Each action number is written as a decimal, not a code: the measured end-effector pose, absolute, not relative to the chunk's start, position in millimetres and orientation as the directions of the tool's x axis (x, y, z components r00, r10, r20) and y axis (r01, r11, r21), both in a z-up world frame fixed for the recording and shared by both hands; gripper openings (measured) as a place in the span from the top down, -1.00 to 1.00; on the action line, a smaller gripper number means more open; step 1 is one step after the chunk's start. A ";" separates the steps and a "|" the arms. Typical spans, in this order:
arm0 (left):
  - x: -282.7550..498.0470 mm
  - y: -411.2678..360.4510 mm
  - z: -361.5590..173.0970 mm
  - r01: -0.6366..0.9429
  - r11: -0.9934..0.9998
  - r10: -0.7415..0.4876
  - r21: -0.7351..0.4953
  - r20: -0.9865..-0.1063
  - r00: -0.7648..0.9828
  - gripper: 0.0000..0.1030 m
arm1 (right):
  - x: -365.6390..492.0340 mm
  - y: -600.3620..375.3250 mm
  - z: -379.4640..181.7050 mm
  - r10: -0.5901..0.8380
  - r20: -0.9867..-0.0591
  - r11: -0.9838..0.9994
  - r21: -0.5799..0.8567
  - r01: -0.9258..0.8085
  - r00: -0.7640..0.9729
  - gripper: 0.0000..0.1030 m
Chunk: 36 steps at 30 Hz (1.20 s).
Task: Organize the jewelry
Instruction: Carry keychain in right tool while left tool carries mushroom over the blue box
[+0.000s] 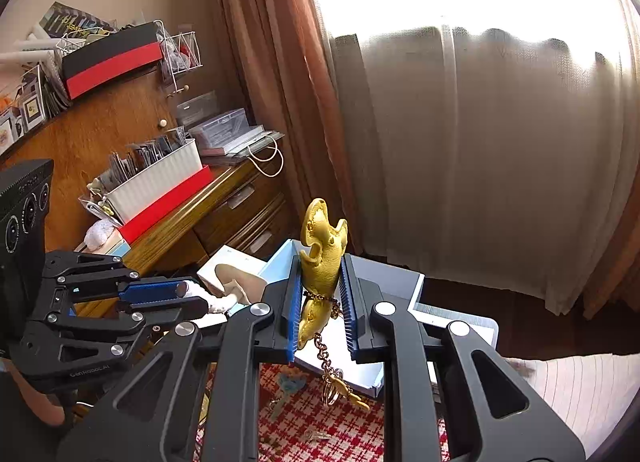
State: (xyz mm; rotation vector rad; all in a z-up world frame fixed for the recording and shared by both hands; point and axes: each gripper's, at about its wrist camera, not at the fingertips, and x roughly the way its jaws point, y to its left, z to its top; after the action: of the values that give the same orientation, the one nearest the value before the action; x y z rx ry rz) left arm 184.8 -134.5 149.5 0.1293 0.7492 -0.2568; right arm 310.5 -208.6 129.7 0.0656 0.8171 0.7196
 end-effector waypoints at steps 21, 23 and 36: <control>264.1 -109.5 71.7 0.243 0.969 -0.183 -0.046 -0.796 0.577 0.67 | 365.9 -172.9 40.1 0.625 -0.703 0.746 0.412 -0.523 0.340 0.64; 268.0 -109.6 66.2 0.245 0.969 -0.179 -0.043 -0.803 0.568 0.67 | 366.7 -170.3 33.0 0.623 -0.710 0.746 0.412 -0.523 0.329 0.64; 282.0 -113.2 38.6 0.252 0.967 -0.169 -0.041 -0.842 0.511 0.67 | 379.8 -153.3 -3.8 0.524 -0.814 0.789 0.354 -0.501 0.250 0.64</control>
State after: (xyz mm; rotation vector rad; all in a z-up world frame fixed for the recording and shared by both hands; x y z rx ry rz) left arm 282.0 -113.2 38.6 0.0899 1.0027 -0.2536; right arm 379.8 -153.3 -3.8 0.0237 1.1180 0.6980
